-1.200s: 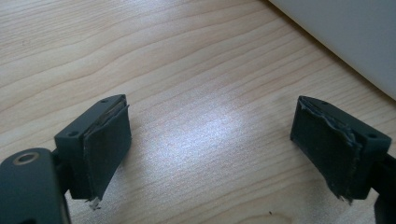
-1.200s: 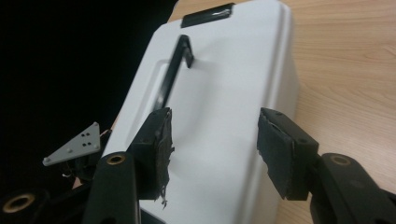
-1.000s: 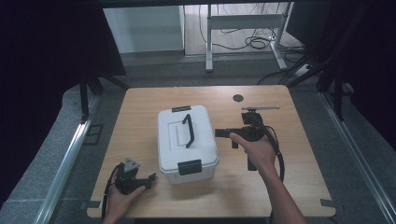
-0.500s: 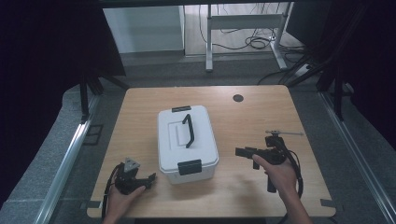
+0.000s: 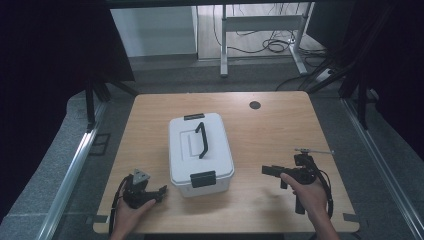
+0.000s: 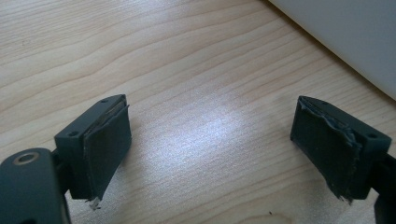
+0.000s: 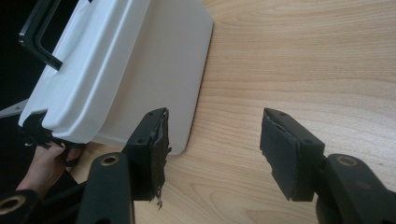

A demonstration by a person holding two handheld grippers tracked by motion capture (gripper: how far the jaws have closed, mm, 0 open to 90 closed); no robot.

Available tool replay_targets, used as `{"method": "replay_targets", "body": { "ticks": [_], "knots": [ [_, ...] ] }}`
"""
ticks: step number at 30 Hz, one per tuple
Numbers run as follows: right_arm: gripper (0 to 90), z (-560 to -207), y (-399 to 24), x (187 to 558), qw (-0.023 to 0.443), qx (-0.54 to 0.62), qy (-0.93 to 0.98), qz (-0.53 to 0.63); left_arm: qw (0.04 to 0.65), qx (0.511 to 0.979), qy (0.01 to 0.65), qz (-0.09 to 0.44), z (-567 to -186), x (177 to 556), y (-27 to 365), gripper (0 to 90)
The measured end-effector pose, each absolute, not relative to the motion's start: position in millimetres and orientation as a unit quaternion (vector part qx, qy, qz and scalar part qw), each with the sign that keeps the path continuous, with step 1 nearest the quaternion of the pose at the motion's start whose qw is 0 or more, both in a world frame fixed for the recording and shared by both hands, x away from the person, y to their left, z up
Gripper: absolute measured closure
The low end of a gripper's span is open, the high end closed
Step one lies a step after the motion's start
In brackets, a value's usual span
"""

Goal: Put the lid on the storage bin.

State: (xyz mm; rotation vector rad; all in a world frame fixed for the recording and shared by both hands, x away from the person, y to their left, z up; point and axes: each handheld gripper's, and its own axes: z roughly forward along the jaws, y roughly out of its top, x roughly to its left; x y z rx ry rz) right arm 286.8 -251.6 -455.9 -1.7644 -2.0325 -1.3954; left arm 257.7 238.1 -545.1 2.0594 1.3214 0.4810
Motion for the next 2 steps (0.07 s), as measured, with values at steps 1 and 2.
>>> {"method": "replay_targets", "body": {
  "ticks": [1, 2],
  "knots": [
    [42.2, -455.9, -251.6, 286.8, 0.055, -0.581, -0.669, -0.460, 0.318, 0.783, 0.502, 0.183, -545.1, 257.7, 238.1, 12.1],
    [42.1, -456.9, -251.2, 287.3, 0.056, -0.580, -0.670, -0.459, 0.318, 0.783, 0.502, 0.183, -545.1, 257.7, 238.1, 12.1]
  ]
}}
